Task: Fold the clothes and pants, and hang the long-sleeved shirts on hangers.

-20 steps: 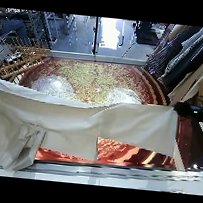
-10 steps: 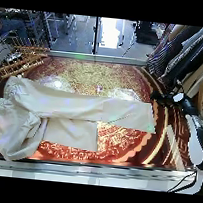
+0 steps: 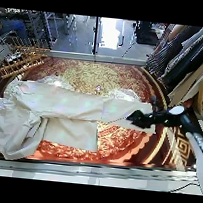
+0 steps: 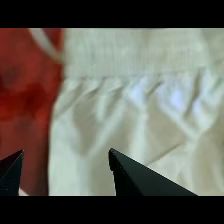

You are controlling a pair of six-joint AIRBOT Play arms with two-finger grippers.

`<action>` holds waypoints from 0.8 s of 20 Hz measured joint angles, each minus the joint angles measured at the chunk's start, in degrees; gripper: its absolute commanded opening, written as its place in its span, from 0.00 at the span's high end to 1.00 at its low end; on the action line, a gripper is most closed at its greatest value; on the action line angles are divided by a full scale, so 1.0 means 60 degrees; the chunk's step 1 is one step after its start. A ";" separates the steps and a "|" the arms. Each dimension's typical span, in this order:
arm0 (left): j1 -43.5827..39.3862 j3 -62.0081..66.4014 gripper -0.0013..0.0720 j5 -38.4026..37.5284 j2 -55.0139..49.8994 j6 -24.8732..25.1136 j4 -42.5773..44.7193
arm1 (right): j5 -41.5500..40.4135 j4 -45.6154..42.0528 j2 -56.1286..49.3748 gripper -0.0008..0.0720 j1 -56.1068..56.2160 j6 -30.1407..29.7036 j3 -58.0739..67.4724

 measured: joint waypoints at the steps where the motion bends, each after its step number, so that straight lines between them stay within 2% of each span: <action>1: 0.0113 -0.0204 0.25 0.0018 0.0004 0.0040 0.0106 | -0.0160 0.0382 0.0528 0.30 0.0539 0.0015 -0.0860; 4: 0.0270 -0.0565 0.25 0.0120 -0.0153 0.0109 0.0142 | -0.1308 0.1096 0.1319 0.30 0.2291 0.0433 -0.2597; 6: 0.0295 -0.0670 0.25 0.0226 -0.0353 0.0215 -0.0095 | -0.2226 0.1344 0.1290 0.30 0.3275 0.0630 -0.3056; 12: 0.0073 -0.0769 0.25 0.0889 -0.0769 0.0393 -0.0535 | -0.3457 0.1596 -0.0120 0.30 0.4747 0.0940 -0.2623; 13: 0.0018 -0.0772 0.34 0.1042 -0.0794 0.0408 -0.0659 | -0.3512 0.1596 -0.0375 0.30 0.4870 0.0940 -0.2444; 14: -0.0036 -0.0772 0.51 0.1217 -0.0812 0.0419 -0.0787 | -0.3526 0.1625 -0.0645 0.30 0.5002 0.0940 -0.2244; 15: -0.0098 -0.0776 0.60 0.1344 -0.0831 0.0423 -0.0925 | -0.3585 0.1625 -0.0878 0.31 0.5129 0.0936 -0.2069; 16: -0.0157 -0.0776 0.60 0.1435 -0.0860 0.0423 -0.1013 | -0.3552 0.1701 -0.1107 0.31 0.5271 0.0933 -0.1887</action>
